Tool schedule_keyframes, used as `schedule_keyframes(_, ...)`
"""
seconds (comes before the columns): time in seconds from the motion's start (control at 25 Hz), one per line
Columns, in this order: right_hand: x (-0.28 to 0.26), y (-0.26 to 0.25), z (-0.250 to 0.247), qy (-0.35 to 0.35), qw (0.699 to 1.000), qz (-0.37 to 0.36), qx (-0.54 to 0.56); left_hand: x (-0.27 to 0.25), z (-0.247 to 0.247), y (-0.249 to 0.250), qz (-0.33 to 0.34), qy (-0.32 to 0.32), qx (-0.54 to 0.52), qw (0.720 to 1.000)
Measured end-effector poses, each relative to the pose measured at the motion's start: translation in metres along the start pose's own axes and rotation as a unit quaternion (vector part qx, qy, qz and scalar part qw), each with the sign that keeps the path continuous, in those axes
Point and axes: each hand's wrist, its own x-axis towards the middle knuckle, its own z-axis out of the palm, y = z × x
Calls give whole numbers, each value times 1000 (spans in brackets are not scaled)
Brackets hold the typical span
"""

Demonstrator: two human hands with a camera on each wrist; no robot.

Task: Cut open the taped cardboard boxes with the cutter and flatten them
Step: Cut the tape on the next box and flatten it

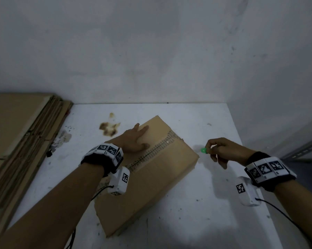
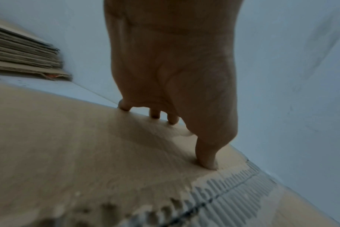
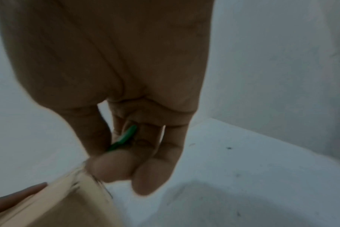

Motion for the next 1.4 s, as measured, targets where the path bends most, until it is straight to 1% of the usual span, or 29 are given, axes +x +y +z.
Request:
schedule_keyframes(0.08,-6,2,13,65,997,16,24,2,4,-4,-27,16,8,999)
schedule_keyframes(0.16,-11,2,29,164,983,24,73,5,7,-9,-73,29,14,997)
schedule_keyframes(0.2,-15,0,38,195,974,26,113,4,7,-11,-97,34,11,995)
schedule_keyframes(0.24,-18,-4,46,202,966,28,158,6,7,-14,-117,37,11,992)
schedule_keyframes(0.28,-22,-10,55,187,962,34,198,6,7,-15,-138,39,7,990)
schedule_keyframes(0.36,-28,-21,77,128,959,57,248,5,7,-19,-183,63,-7,981)
schedule_keyframes(0.44,-31,-31,99,74,957,85,267,4,8,-24,-231,89,-19,969)
schedule_keyframes(0.52,-30,-38,116,42,955,95,277,1,8,-28,-262,111,-72,956)
schedule_keyframes(0.6,-25,-46,123,36,956,94,275,-8,6,-32,-279,136,-117,943)
schedule_keyframes(0.64,-22,-50,123,42,958,90,269,-13,5,-37,-292,138,-127,938)
schedule_keyframes(0.76,-6,-61,114,83,963,58,252,-31,1,-39,-319,113,-143,930)
schedule_keyframes(0.8,-1,-68,107,104,966,39,235,-37,1,-39,-316,106,-145,931)
schedule_keyframes(0.92,26,-88,84,164,971,-23,173,-53,4,-33,-248,101,-105,958)
schedule_keyframes(1.0,46,-97,71,173,963,-59,197,-62,3,-22,-204,106,-52,972)
schedule_keyframes(1.04,54,-99,67,188,957,-65,212,-66,0,-15,-197,106,-6,975)
schedule_keyframes(1.08,59,-97,64,220,949,-69,214,-70,-4,-7,-192,107,42,975)
schedule_keyframes(1.12,59,-92,63,265,940,-61,208,-70,-7,-2,-184,111,77,974)
schedule_keyframes(1.16,56,-82,64,312,926,-45,207,-67,-7,3,-157,118,88,977)
schedule_keyframes(1.2,49,-70,68,353,908,-24,225,-62,-4,6,-118,111,71,984)
schedule_keyframes(1.24,41,-54,75,380,888,-4,259,-57,1,11,-64,72,53,994)
schedule_keyframes(1.28,31,-37,83,391,871,20,298,-53,8,17,-15,13,54,998)
schedule_keyframes(1.32,19,-19,92,393,859,45,324,-47,17,24,22,-32,78,996)
schedule_keyframes(1.36,8,-3,100,379,859,67,336,-43,25,31,45,-49,108,992)
schedule_keyframes(1.4,-1,8,109,348,869,77,344,-39,33,34,54,-48,118,990)
